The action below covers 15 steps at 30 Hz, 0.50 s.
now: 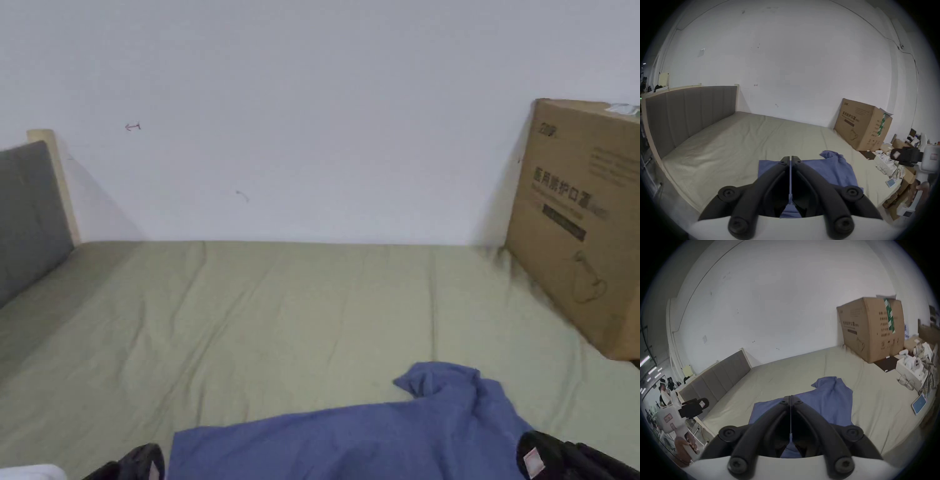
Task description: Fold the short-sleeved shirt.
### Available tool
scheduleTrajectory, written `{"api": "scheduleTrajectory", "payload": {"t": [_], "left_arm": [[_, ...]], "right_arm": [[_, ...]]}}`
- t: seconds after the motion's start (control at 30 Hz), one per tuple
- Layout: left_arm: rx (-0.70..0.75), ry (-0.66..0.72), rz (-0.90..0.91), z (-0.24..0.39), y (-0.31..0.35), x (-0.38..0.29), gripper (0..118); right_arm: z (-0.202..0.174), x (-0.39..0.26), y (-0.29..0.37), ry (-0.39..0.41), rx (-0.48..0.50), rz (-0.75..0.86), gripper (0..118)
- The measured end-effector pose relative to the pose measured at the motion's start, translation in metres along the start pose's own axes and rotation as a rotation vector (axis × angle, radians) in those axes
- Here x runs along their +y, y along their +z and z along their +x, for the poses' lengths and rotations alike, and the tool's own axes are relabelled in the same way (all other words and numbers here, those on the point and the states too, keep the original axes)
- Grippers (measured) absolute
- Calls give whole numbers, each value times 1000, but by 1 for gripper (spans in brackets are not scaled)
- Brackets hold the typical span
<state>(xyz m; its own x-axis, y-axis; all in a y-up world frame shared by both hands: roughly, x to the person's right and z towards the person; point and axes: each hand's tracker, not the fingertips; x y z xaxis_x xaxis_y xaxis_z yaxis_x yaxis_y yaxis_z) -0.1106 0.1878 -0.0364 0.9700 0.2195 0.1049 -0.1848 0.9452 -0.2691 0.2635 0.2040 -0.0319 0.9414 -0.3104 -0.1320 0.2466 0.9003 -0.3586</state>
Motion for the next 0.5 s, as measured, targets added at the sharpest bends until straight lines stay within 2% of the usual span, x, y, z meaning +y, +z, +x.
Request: {"api": "scheduleTrajectory", "payload": {"t": [0.03, 0.07, 0.17, 0.3, 0.4, 0.43, 0.47, 0.5], "left_arm": [[-47, 43, -15, -6, -3, 1, 1], [-35, 54, -32, -8, -8, 2, 1], [10, 32, -140, -31, -48, 16, 1], [51, 43, -536, -88, -174, 15, 2], [117, 110, -642, -127, -251, -12, 3], [143, 123, -673, -136, -276, -21, 19], [190, 112, -679, -142, -293, -28, 60], [213, 133, -706, -150, -313, -37, 116]], "right_arm": [[1, 1, -5, -8, 83, -35, 0], [-1, 0, -11, -13, 109, -54, 0], [-6, -6, -20, 18, 73, -68, 0], [3, -15, -39, 2, 74, -124, 0], [13, -23, -55, -4, 56, -167, 0], [16, -26, -60, 0, 45, -183, 0], [21, -29, -65, 3, 38, -197, 0], [25, -32, -70, 8, 35, -214, 0]]}}
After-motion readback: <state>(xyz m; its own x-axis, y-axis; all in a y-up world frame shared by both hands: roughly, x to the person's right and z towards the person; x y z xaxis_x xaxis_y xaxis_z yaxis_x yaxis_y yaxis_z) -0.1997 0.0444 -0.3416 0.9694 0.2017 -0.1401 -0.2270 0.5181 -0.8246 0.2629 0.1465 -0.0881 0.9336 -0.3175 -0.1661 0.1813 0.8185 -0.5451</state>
